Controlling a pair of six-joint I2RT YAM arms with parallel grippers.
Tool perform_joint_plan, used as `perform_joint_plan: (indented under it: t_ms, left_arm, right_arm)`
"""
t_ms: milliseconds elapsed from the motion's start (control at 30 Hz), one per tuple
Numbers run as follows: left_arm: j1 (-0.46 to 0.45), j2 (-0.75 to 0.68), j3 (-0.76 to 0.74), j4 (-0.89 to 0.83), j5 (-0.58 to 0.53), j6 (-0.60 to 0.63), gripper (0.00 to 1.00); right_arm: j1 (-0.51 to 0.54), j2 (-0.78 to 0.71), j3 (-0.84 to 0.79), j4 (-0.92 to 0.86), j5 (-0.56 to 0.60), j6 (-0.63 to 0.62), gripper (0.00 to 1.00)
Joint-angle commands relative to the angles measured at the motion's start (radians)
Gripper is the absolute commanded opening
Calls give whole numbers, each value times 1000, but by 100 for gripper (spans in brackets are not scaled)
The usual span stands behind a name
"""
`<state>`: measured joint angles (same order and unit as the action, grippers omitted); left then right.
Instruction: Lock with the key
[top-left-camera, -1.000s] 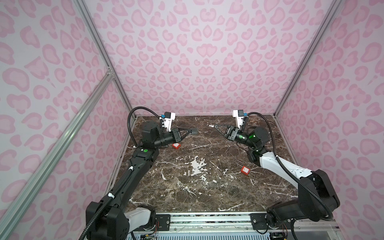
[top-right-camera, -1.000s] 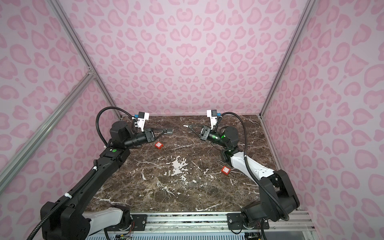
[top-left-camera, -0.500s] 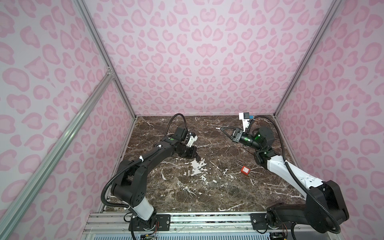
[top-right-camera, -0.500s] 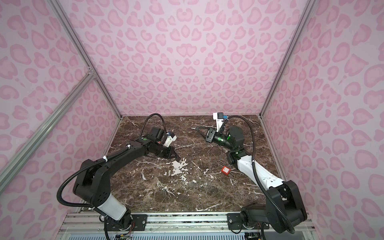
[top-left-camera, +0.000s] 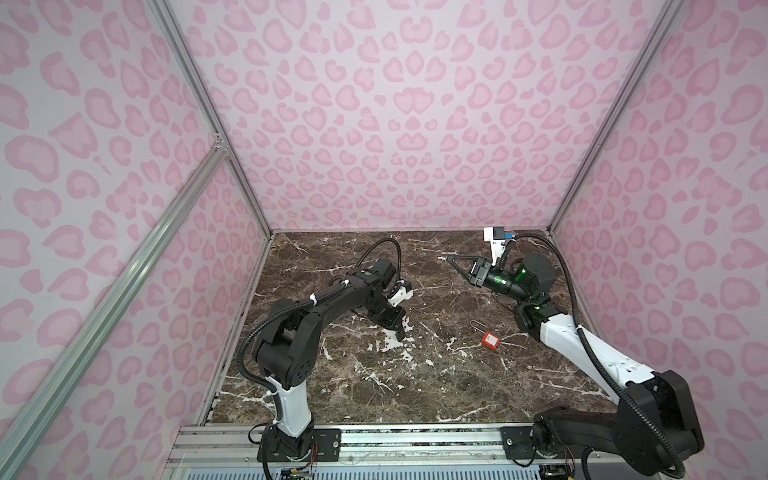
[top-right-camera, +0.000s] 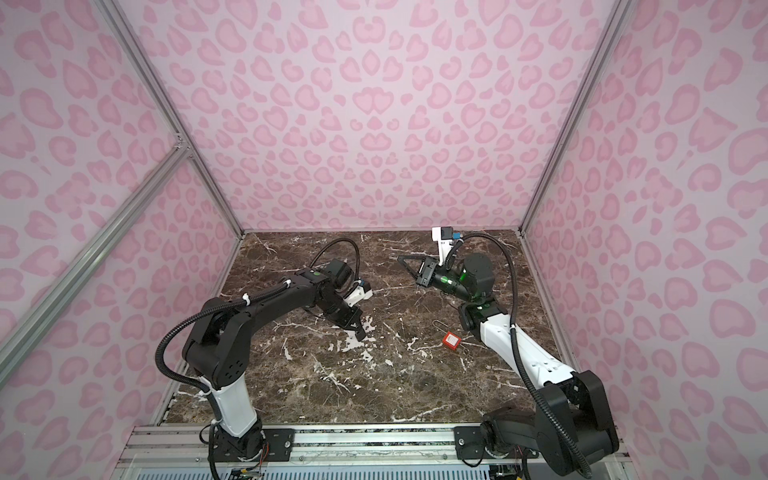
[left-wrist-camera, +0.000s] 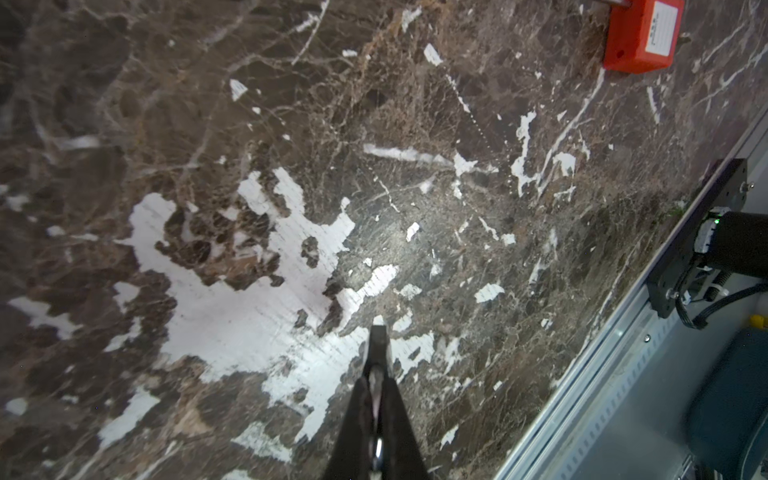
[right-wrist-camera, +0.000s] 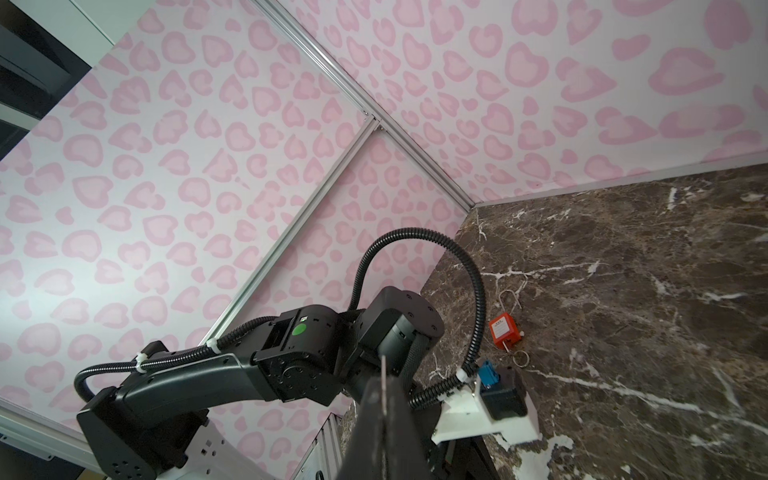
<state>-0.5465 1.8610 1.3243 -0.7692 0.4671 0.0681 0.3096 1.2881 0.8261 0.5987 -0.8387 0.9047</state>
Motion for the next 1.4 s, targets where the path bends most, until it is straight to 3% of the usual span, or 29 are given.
perform_joint_plan:
  t_ms: [0, 567, 867, 1067, 1367]
  left_arm:
    - [2, 19, 7, -12, 75, 39, 3]
    - [5, 128, 15, 8, 132, 55, 5]
    - [5, 132, 12, 24, 110, 45, 28]
    - [5, 139, 15, 36, 106, 31, 50]
    - [5, 172, 56, 51, 132, 3, 56]
  right_arm:
    - [-1, -7, 0, -1, -14, -8, 0]
    - [-2, -33, -9, -38, -18, -22, 0]
    - [-2, -44, -12, -63, -14, -38, 0]
    - [-1, -50, -17, -68, -17, -41, 0]
    - [-10, -83, -25, -119, -12, -69, 0]
